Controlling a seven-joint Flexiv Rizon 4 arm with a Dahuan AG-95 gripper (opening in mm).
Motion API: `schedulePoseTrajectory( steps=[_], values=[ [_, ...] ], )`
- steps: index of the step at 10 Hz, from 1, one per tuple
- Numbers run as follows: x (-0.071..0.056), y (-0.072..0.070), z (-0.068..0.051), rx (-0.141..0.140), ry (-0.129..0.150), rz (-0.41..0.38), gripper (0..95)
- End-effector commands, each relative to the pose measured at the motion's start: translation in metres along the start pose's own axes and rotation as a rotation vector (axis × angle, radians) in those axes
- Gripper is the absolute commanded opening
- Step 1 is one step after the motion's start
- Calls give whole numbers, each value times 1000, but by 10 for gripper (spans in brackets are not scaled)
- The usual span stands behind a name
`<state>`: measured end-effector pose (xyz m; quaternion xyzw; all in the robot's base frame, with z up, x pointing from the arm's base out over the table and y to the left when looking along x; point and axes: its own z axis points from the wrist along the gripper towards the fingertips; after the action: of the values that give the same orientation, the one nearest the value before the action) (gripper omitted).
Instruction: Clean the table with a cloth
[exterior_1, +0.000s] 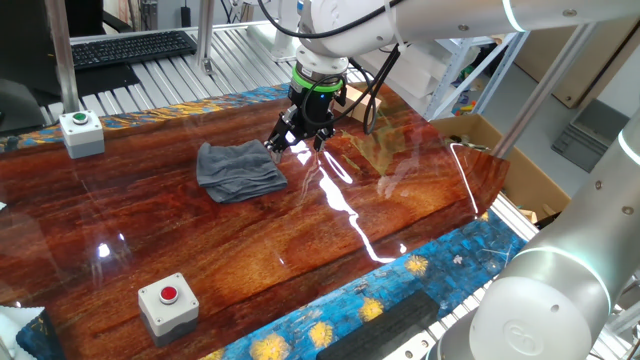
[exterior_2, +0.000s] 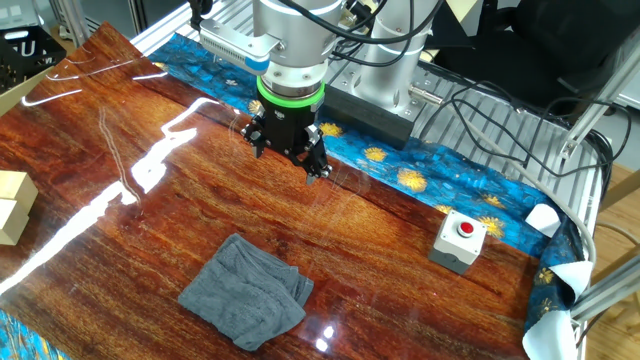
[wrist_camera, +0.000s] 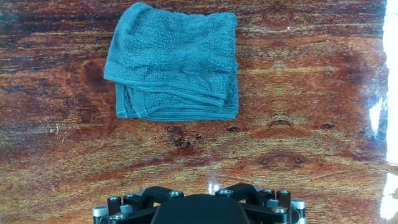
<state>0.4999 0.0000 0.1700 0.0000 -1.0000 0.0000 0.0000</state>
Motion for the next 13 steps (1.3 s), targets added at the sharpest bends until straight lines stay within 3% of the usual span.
schedulePoseTrajectory(
  steps=[1, 2, 13],
  values=[
    [0, 0, 0, 0, 0, 0, 950],
    [0, 0, 0, -22, -57, 193, 0],
    [-2, 2, 5, -29, -60, 206, 0]
  ],
)
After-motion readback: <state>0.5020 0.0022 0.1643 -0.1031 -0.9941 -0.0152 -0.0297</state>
